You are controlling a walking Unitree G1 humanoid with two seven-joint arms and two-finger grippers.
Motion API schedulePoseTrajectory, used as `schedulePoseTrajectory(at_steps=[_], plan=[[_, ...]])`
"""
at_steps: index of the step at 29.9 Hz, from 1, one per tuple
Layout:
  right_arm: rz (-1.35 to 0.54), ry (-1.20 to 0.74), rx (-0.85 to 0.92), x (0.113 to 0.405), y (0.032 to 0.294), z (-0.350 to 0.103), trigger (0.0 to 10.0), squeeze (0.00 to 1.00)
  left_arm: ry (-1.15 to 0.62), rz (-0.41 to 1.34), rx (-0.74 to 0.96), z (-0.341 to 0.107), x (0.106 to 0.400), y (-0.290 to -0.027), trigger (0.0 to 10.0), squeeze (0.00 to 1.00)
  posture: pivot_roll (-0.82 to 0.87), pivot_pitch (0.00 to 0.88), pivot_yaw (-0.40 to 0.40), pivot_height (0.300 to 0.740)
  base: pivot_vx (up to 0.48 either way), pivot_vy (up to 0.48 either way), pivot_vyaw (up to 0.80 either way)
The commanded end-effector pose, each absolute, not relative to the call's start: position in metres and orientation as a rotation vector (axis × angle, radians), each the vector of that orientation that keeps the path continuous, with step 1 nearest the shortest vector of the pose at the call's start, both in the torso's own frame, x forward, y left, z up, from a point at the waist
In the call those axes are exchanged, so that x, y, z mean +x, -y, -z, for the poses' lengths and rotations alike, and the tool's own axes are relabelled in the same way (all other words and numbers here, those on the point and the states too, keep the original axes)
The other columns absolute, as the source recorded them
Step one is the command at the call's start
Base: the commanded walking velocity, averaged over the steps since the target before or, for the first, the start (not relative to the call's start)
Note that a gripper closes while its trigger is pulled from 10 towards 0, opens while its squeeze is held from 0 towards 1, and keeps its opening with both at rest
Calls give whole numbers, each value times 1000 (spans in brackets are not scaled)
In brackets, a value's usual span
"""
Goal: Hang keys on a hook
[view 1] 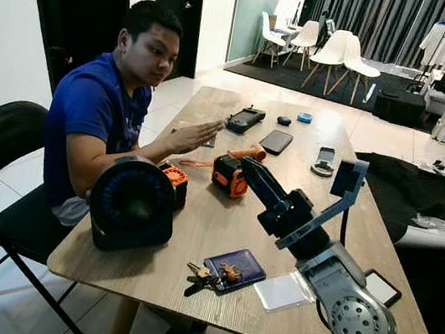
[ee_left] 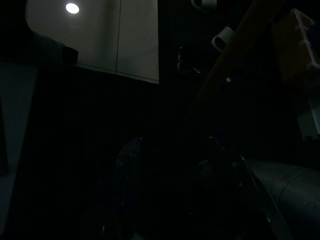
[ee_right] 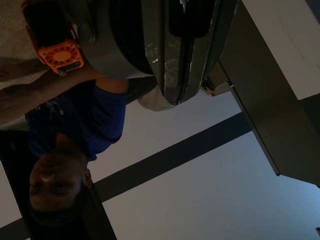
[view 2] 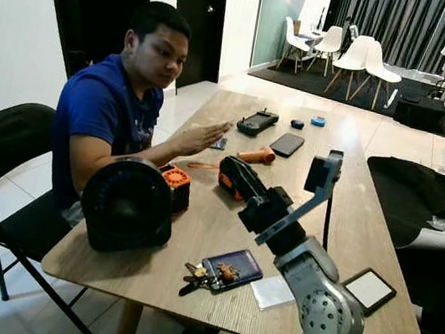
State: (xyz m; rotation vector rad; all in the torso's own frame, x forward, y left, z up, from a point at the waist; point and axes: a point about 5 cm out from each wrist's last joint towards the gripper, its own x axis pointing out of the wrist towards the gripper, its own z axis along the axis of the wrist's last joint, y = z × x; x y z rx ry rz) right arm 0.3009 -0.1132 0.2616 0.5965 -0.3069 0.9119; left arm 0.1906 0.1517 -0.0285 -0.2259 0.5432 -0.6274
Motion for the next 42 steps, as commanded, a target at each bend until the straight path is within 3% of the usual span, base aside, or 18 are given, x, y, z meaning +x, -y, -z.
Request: schedulePoseTrajectory(at_steps=[1,6,11,13,24,27,28,29,30,31,35,36,37,38,42], plan=[[-899,286,607,300,115,-257,10000,0,-556,635,-216,29,188,-152,10000,0,46,45,14,740,0,0,0],[-845,212,535,304,119,-244,10000,0,-557,636,-215,29,188,-152,10000,0,46,45,15,740,0,0,0],[-511,-85,73,327,147,-179,10000,0,-556,636,-214,29,188,-152,10000,0,45,48,17,740,0,0,0],[-447,-111,56,329,158,-164,10000,0,-556,638,-214,29,188,-151,10000,0,46,50,17,740,0,0,0],[-415,-151,-3,322,169,-152,10000,0,-557,632,-217,28,188,-153,10000,0,49,53,15,740,0,0,0],[-388,-164,-30,319,173,-146,10000,47,-558,631,-220,28,186,-153,10000,0,46,58,12,740,0,0,0],[-359,-174,-39,318,178,-141,10000,204,-558,631,-221,28,186,-153,10000,0,46,58,12,740,0,0,0],[-359,-174,-39,318,178,-141,10000,204,-558,631,-221,28,186,-153,10000,0,46,58,12,740,0,0,0],[-311,-188,-36,315,186,-135,10000,722,-557,631,-221,28,186,-153,10000,0,46,58,12,740,0,0,0],[-228,-205,-26,309,202,-127,10000,1000,-557,633,-220,28,185,-153,10000,0,46,59,12,740,0,0,0],[-155,-192,0,305,214,-124,10000,1000,-558,633,-219,28,184,-153,10000,0,46,59,12,740,0,0,0],[-84,-166,105,302,225,-120,10000,357,-561,635,-219,29,183,-153,10000,0,43,58,15,740,0,0,0],[-84,-166,105,302,225,-120,10000,357,-561,635,-219,29,183,-153,10000,0,43,58,15,740,0,0,0],[-44,-149,180,301,232,-118,10000,0,-562,637,-219,29,183,-153,10000,0,40,59,19,740,0,0,0],[54,-77,393,303,252,-115,10000,0,-564,643,-217,28,183,-153,10000,0,37,62,26,740,0,0,0]])
